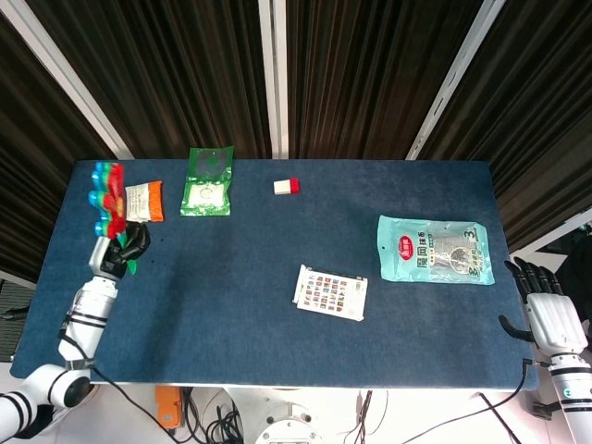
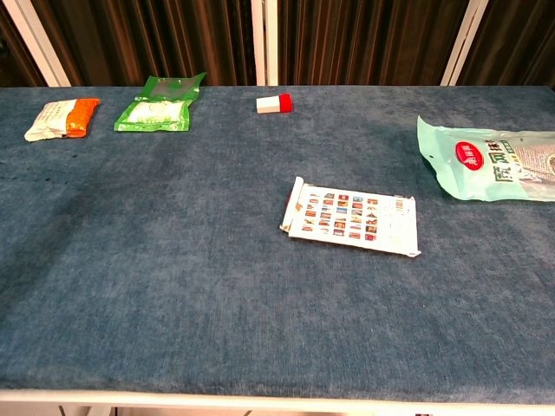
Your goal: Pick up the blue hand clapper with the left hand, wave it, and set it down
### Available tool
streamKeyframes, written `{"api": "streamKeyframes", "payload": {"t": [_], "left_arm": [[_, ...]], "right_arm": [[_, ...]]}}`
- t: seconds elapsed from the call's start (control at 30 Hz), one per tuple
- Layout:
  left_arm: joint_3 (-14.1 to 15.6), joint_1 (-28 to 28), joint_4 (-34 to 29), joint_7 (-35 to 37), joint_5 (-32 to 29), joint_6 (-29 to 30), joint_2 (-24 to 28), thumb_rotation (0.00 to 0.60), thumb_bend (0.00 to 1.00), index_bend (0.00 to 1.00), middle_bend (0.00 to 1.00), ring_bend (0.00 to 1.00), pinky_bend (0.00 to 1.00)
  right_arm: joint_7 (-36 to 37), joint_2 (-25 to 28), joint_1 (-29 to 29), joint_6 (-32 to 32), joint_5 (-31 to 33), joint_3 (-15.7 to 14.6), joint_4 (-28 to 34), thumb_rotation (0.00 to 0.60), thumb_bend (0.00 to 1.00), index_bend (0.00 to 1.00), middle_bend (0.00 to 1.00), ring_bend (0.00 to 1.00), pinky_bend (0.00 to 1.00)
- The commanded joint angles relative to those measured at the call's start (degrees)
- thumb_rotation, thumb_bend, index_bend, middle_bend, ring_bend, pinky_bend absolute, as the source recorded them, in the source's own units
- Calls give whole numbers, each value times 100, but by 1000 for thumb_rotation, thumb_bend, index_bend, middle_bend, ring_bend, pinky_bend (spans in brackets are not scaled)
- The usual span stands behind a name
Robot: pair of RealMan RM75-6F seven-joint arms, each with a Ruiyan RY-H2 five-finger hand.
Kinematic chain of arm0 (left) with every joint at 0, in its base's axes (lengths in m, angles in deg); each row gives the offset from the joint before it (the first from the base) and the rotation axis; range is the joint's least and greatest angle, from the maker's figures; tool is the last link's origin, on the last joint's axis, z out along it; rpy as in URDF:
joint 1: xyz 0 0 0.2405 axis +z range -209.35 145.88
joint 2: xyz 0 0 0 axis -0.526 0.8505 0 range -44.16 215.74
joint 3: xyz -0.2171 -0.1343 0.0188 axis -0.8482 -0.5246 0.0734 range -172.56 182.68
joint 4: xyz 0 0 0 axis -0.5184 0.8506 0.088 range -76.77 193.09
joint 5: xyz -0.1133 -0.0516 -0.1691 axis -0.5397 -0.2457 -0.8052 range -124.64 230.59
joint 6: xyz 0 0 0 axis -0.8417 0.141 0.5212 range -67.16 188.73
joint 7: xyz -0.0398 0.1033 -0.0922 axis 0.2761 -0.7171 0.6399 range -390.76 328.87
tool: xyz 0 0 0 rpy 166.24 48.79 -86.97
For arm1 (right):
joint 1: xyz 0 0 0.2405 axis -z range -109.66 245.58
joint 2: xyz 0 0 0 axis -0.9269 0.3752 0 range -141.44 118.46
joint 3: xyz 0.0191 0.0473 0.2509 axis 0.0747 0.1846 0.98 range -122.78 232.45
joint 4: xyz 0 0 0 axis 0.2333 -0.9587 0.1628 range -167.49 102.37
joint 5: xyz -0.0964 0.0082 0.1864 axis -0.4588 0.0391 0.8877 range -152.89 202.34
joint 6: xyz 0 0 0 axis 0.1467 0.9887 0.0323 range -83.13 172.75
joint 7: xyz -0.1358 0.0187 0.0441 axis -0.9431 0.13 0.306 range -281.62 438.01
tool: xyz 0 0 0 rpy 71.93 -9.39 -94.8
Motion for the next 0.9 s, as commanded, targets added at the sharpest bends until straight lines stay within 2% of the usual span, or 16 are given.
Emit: {"api": "streamKeyframes", "payload": {"t": [0.03, 0.13, 0.27, 0.37, 0.43, 0.53, 0.63, 0.73, 0.8, 0.83, 0.9], "left_arm": [[1009, -501, 912, -6451, 801, -461, -154, 600, 794, 1000, 1000, 1000, 1000], [1122, -601, 843, -7115, 752, -705, -97, 600, 793, 1000, 1000, 1000, 1000], [1164, -654, 758, -7451, 685, -729, -50, 600, 792, 1000, 1000, 1000, 1000], [1084, -614, 657, -7223, 545, -557, -56, 600, 792, 1000, 1000, 1000, 1000], [982, -554, 541, -6703, 414, -383, -92, 600, 792, 1000, 1000, 1000, 1000], [712, -413, 271, -5204, 178, 15, -179, 600, 792, 1000, 1000, 1000, 1000], [342, -281, -323, -2951, -289, 1, -81, 600, 791, 1000, 1000, 1000, 1000], [-161, -138, -989, -238, -787, -335, 267, 600, 793, 1000, 1000, 1000, 1000], [-509, -6, -1269, 2119, -823, -666, 581, 600, 800, 1000, 1000, 1000, 1000], [-552, 28, -1217, 2748, -682, -714, 669, 600, 807, 1000, 1000, 1000, 1000], [-474, 30, -982, 3301, -267, -680, 759, 600, 815, 1000, 1000, 1000, 1000]], "right_arm": [[-3, 2, -1, -1, -3, -1, 2, 600, 202, 0, 0, 0, 0], [-3, 4, -1, 2, -1, 0, 5, 600, 203, 0, 0, 0, 0], [4, 2, -3, -4, 8, 4, -1, 600, 206, 0, 0, 0, 0], [9, -1, -6, -13, 11, 2, -6, 600, 205, 0, 0, 0, 0], [13, -1, -5, -15, 13, 1, -12, 600, 207, 0, 0, 0, 0], [19, 2, -2, -11, 17, 2, -16, 600, 208, 0, 0, 0, 0], [21, 4, 2, -4, 19, 4, -16, 600, 208, 0, 0, 0, 0], [23, 2, 5, 0, 12, -1, -17, 600, 208, 0, 0, 0, 0], [23, -5, 5, -9, 19, -4, -23, 600, 208, 0, 0, 0, 0], [23, -9, 4, -15, 23, -4, -28, 600, 208, 0, 0, 0, 0], [22, -19, -1, -28, 30, -4, -35, 600, 209, 0, 0, 0, 0]]}}
